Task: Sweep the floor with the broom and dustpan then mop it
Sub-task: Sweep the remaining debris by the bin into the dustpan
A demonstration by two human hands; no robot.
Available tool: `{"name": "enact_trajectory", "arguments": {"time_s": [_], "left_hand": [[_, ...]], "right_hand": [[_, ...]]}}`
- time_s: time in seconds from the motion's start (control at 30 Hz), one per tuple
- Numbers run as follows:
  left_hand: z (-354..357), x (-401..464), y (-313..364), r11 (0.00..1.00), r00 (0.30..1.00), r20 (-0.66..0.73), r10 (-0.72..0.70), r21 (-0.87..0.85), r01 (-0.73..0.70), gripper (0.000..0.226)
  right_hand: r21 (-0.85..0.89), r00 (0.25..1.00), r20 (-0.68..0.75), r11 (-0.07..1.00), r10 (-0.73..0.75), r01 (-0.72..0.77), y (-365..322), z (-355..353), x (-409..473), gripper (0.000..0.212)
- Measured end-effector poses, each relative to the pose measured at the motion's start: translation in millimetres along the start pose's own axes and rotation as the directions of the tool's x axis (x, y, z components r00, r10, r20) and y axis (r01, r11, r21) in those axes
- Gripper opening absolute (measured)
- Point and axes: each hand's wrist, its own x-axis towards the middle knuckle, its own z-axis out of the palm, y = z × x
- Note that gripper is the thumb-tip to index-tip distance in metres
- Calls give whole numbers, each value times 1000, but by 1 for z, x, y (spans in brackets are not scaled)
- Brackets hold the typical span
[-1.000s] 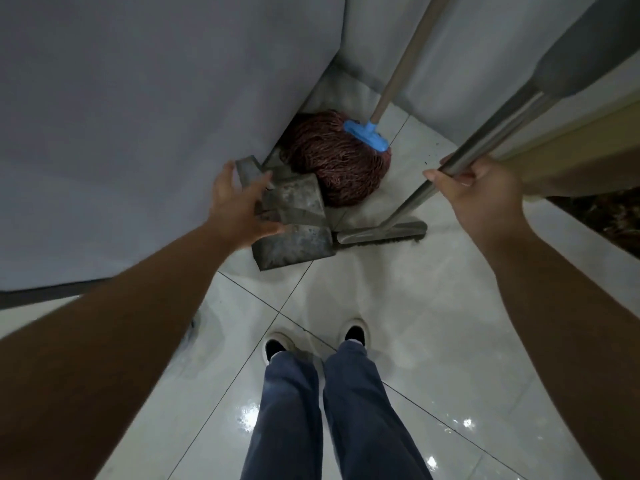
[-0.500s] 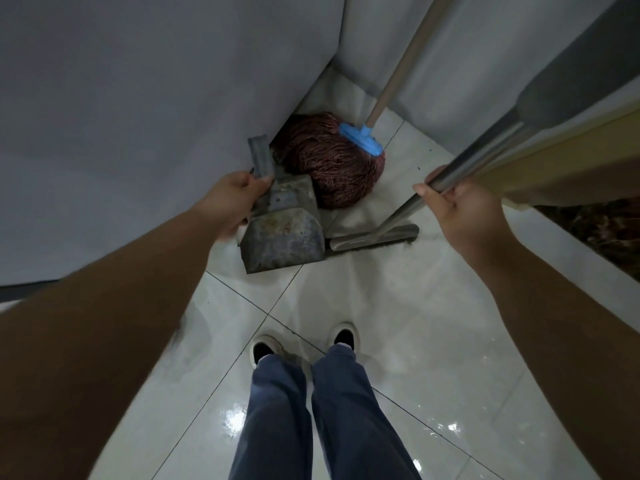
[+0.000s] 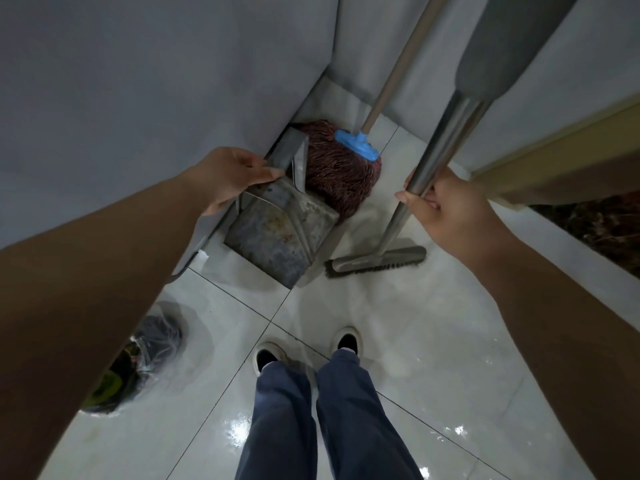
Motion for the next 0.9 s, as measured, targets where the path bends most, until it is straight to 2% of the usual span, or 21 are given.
{"name": "enact_trajectory", "arguments": {"time_s": [0.1, 0.27, 0.53, 0.6, 0.73, 0.9], "left_hand": [[2, 3, -8, 994, 1000, -13, -18, 112, 20, 17], [2, 0, -22, 987, 991, -73, -111, -128, 101, 19], [-42, -10, -38, 983, 989, -23, -147, -118, 144, 18], [-39, -10, -40, 985, 990, -39, -136, -107, 131, 20], [-24, -5, -50, 964, 995, -83, -55, -266, 31, 28], [-19, 3, -60, 979, 997, -82, -6, -206, -11, 32]], "right_hand": [[46, 999, -20, 998, 34, -33, -1, 3, -5, 28], [109, 989, 32, 983, 145, -148, 5, 14, -17, 25], [122, 985, -18, 978, 170, -167, 4, 16, -9, 25], [113, 985, -15, 979, 170, -167, 5, 17, -7, 25], [124, 981, -3, 973, 194, -192, 9, 18, -5, 28], [139, 974, 9, 965, 225, -224, 8, 19, -6, 30]]}}
